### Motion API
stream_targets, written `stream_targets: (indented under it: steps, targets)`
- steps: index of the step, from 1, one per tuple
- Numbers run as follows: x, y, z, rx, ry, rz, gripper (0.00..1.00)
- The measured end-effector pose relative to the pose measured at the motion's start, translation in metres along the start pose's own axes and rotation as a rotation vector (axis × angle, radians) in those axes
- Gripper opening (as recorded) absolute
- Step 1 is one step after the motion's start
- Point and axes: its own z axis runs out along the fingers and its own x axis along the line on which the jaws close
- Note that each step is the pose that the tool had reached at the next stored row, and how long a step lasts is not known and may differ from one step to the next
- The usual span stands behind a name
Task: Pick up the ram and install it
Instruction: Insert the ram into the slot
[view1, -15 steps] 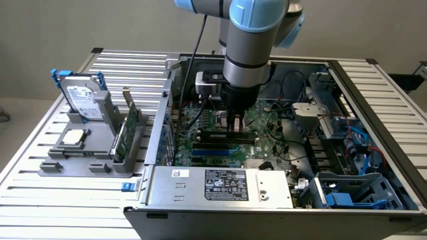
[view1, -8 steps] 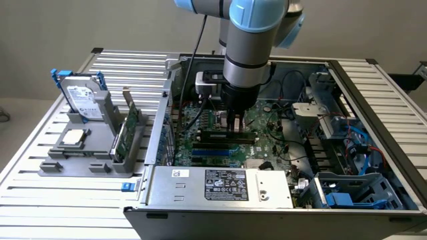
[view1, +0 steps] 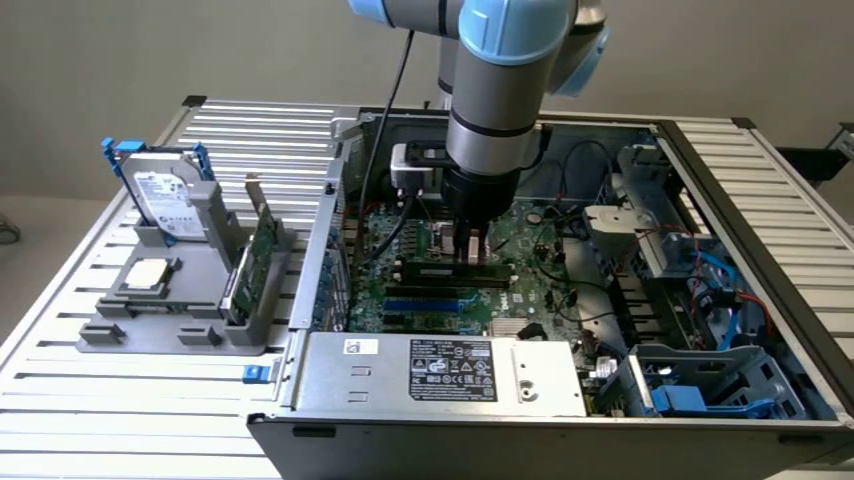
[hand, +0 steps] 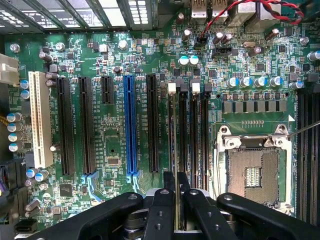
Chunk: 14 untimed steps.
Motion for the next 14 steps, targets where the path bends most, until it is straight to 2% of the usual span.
stream_targets:
  steps: [5, 14]
  targets:
    - [-0.0003, 0.0003, 0.0011, 0.0001, -0.0014, 0.000, 0.14]
    - [-0.0003, 0.0006, 0.0021, 0.0001, -0.0003, 0.000, 0.14]
